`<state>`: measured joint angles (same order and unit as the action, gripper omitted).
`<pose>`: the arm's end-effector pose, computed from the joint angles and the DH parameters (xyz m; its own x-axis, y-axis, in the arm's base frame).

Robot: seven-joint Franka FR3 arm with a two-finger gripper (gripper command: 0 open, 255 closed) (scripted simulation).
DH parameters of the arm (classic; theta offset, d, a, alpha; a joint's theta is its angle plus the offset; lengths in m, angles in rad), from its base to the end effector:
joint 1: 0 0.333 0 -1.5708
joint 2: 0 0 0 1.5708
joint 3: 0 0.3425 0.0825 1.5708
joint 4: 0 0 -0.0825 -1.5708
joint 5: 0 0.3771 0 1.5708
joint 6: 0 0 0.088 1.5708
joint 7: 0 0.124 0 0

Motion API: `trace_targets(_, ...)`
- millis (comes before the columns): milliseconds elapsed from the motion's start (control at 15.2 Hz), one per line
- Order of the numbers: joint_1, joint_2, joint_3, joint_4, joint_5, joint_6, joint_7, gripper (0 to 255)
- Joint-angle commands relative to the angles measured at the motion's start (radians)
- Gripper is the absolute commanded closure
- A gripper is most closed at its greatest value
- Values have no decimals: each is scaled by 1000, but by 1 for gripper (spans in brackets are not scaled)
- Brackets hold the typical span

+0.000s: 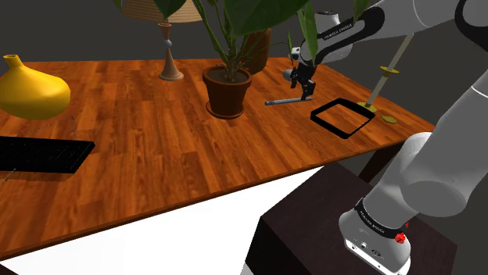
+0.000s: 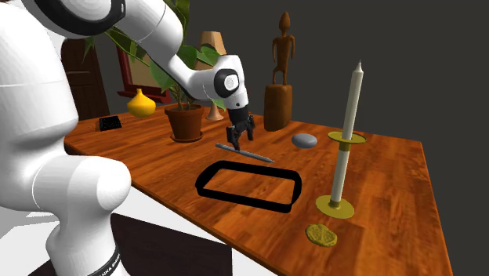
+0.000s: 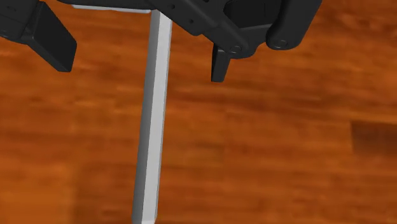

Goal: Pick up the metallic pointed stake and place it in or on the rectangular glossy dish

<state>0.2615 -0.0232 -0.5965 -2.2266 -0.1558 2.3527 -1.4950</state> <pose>0.5021 -0.1800 0.4094 0.3104 0.9452 -0.1010 0.9443 -0.2944 0.1474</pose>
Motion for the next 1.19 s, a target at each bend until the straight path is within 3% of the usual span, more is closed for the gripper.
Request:
trace_targets(0, -1, 33, -3, -6, 23, 38, -27, 0)
trace_targets(330, -8, 87, -4, -18, 64, 98, -56, 0)
trace_targets(858, -8, 87, -4, -18, 63, 98, -56, 0)
trace_targets(924, -8, 87, -4, -18, 63, 98, -56, 255)
trace_targets(1122, -8, 88, -4, -17, 64, 98, -56, 255)
